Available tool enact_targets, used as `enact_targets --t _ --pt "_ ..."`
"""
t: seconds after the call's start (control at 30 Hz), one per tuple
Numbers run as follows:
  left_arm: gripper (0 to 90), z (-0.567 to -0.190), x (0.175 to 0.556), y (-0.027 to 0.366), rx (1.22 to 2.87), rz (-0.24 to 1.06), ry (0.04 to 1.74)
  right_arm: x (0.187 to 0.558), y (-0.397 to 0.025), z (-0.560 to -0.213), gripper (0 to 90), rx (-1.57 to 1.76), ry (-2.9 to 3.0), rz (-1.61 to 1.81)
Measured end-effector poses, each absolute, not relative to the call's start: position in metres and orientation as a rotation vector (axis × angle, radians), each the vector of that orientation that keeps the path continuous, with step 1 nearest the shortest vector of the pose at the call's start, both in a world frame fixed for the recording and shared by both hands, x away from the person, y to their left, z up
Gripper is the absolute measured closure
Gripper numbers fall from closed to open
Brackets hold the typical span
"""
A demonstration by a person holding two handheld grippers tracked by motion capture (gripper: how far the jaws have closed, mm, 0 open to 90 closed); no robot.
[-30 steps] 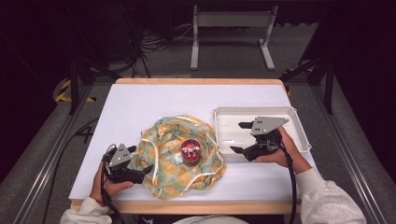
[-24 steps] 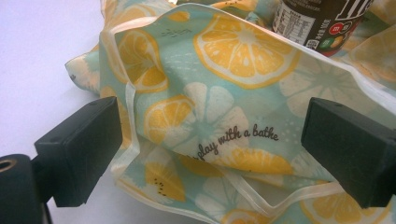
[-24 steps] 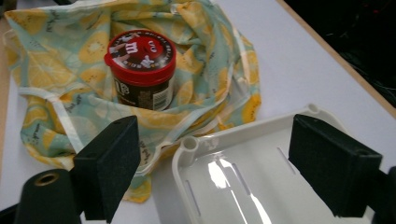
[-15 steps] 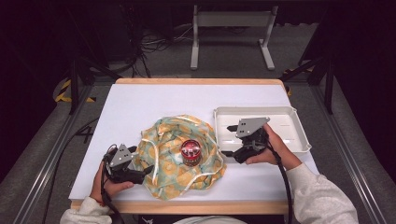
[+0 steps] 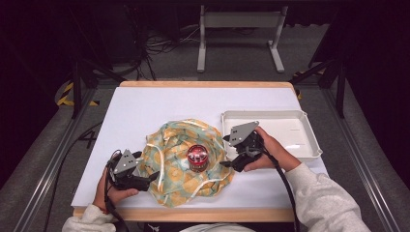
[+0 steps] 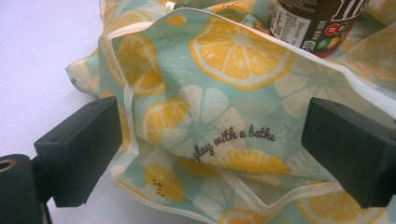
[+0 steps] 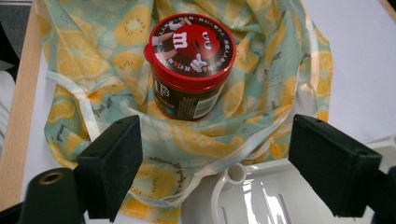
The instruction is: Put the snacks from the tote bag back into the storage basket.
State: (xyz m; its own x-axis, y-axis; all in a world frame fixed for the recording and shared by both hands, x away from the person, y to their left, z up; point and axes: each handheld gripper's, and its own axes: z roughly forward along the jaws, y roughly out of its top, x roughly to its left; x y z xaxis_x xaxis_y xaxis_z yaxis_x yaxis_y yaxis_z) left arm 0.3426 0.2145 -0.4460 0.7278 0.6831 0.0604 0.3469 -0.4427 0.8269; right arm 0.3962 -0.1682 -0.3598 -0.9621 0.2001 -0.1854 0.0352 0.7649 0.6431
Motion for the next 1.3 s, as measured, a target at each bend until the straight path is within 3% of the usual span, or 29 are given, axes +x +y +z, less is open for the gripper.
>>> enact_targets --t 1.3 --pt "5.5 -0.449 0.342 0.217 2.077 0.470 0.778 0.415 -0.075 -0.368 14.3 0.046 2.924 0.640"
